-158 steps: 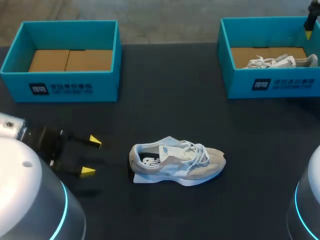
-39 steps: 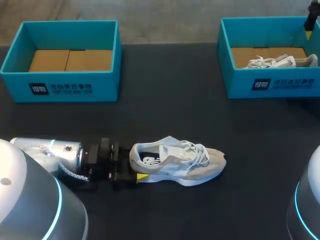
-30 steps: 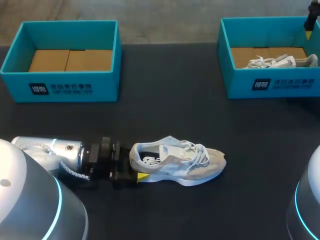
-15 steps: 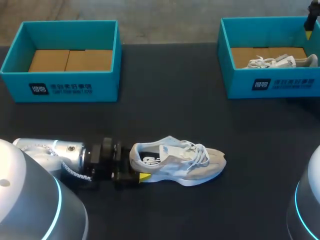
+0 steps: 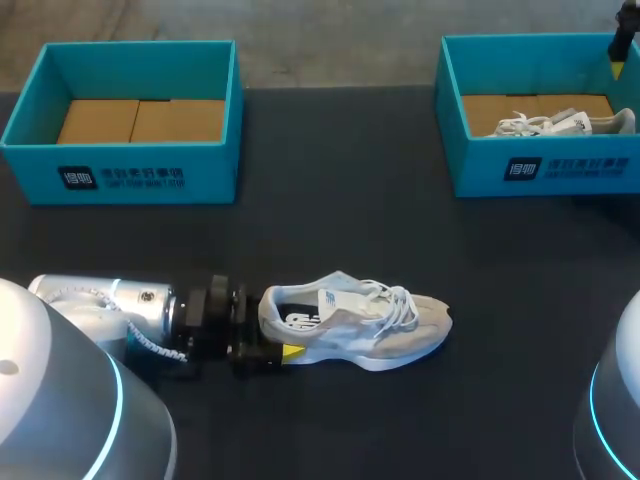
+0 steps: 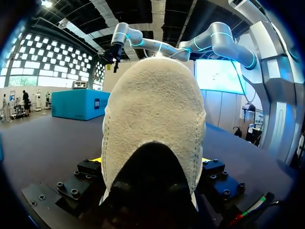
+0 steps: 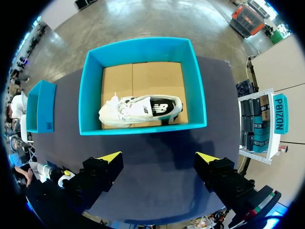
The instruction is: Take the shoe out of the shoebox, open the shoe tongue, remove and reinsert the insole, then place the shoe into the shoebox
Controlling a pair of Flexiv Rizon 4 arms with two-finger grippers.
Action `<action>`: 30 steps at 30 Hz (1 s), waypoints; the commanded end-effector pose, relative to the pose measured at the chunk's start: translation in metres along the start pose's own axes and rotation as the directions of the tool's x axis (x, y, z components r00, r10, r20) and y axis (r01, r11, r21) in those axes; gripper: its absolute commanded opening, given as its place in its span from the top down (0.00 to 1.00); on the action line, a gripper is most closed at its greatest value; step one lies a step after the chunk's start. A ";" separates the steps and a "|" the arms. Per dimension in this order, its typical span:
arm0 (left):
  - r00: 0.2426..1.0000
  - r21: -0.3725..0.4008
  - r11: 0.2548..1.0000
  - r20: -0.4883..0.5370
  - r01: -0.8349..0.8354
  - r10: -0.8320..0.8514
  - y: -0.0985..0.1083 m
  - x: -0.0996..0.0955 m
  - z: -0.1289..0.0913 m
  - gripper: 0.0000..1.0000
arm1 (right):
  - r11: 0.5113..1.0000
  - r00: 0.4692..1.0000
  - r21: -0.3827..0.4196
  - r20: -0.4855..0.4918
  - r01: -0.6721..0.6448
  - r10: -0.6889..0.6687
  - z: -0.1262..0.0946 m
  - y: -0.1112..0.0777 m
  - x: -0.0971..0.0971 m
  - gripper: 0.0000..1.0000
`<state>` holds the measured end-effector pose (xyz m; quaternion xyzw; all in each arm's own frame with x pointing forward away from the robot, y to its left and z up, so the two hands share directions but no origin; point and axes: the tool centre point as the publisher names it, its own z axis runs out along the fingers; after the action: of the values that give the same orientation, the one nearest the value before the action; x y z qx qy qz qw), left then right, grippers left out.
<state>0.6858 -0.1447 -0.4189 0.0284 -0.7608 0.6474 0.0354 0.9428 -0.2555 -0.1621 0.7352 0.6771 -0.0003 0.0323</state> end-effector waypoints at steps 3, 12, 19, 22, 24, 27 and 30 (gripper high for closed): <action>0.999 0.005 1.000 -0.043 -0.002 0.003 0.003 -0.010 -0.005 1.00 | 1.000 1.000 -0.001 0.001 -0.001 0.001 0.000 -0.001 0.000 0.00; 0.996 -0.001 1.000 -0.090 0.011 -0.011 0.003 -0.018 -0.005 1.00 | 1.000 1.000 -0.001 0.001 -0.001 0.001 0.000 -0.001 0.000 0.00; 0.992 -0.027 1.000 -0.129 -0.012 0.008 0.005 -0.015 -0.004 1.00 | 1.000 1.000 -0.001 0.001 -0.001 0.001 0.000 -0.001 0.000 0.00; 0.992 -0.027 1.000 -0.129 -0.012 0.008 0.005 -0.015 -0.004 1.00 | 1.000 1.000 -0.001 0.001 -0.001 0.001 0.000 -0.001 0.000 0.00; 0.992 -0.027 1.000 -0.129 -0.012 0.008 0.005 -0.015 -0.004 1.00 | 1.000 1.000 -0.001 0.001 -0.001 0.001 0.000 -0.001 0.000 0.00; 0.992 -0.027 1.000 -0.129 -0.012 0.008 0.005 -0.015 -0.004 1.00 | 1.000 1.000 -0.001 0.001 -0.001 0.001 0.000 -0.001 0.000 0.00; 0.992 -0.027 1.000 -0.129 -0.012 0.008 0.005 -0.015 -0.004 1.00 | 1.000 1.000 -0.001 0.001 -0.001 0.001 0.000 -0.001 0.000 0.00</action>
<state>0.6972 -0.1394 -0.4194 -0.0181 -0.7654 0.6382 0.0810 0.9429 -0.2555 -0.1621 0.7352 0.6771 -0.0003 0.0323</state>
